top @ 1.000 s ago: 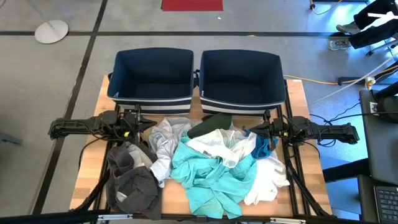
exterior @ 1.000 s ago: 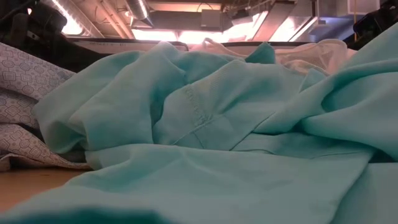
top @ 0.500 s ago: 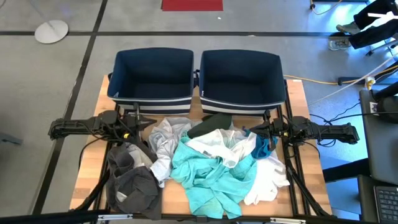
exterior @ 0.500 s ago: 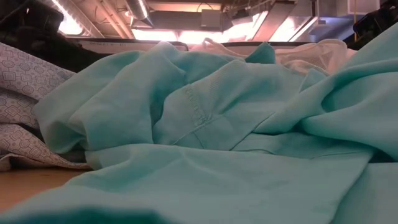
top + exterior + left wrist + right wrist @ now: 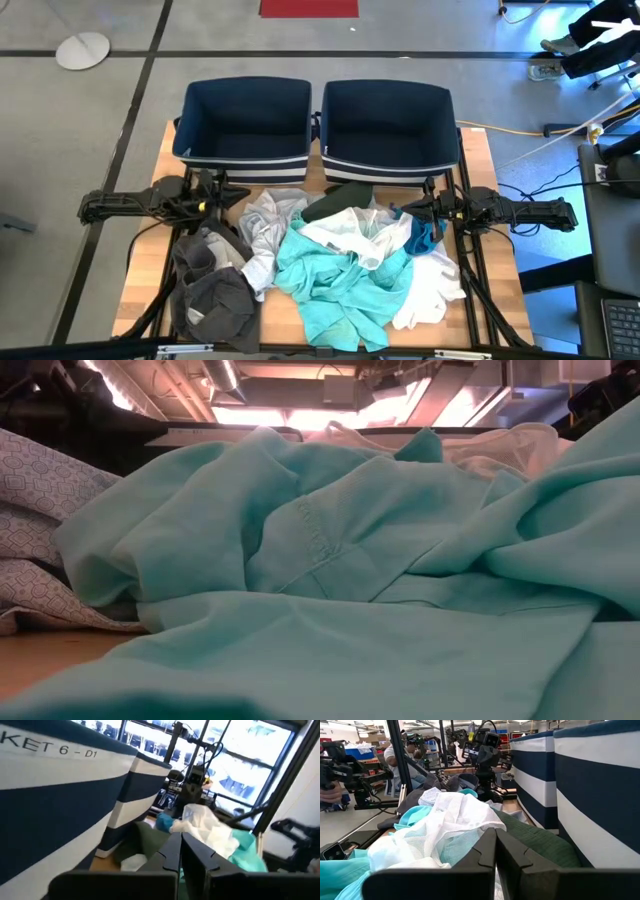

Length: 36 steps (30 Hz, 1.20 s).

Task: Sort clothes
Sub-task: Put the light blue shorts into the left laundry bin

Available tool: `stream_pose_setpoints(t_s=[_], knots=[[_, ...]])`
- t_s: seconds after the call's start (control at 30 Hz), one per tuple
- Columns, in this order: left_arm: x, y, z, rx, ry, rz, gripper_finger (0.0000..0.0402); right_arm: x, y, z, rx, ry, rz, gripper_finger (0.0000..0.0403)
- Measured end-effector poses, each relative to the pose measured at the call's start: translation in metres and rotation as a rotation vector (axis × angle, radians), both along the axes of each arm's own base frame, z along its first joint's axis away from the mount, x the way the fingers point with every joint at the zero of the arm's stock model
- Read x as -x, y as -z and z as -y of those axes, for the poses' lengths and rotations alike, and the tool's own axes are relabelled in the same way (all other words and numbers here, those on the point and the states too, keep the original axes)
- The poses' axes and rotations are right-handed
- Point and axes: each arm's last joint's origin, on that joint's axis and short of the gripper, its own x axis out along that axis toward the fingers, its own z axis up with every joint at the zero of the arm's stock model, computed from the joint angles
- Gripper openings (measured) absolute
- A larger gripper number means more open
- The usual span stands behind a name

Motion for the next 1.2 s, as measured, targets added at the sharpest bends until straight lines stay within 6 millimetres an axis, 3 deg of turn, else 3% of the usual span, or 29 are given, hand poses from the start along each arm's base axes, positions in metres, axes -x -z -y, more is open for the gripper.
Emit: stream_pose_setpoints(t_s=[0.3, 0.67, 0.83, 1.2], knots=[[0.000, -0.010, 0.005, 0.062, 0.117, 0.085, 0.0002, 0.000, 0.000, 0.000, 0.000, -0.001, 0.000, 0.0012], [-0.016, -0.033, 0.022, -0.046, 0.227, 0.099, 0.0001, 0.000, 0.000, -0.001, -0.036, -0.024, -0.001, 0.0012], [-0.038, -0.062, 0.034, -0.107, 0.264, 0.065, 0.0000, 0.000, 0.000, -0.002, -0.058, -0.062, -0.001, 0.0012], [-0.120, -0.110, 0.073, -0.252, 0.290, -0.203, 0.0000, 0.000, 0.000, -0.001, -0.053, -0.034, -0.007, 0.0012]])
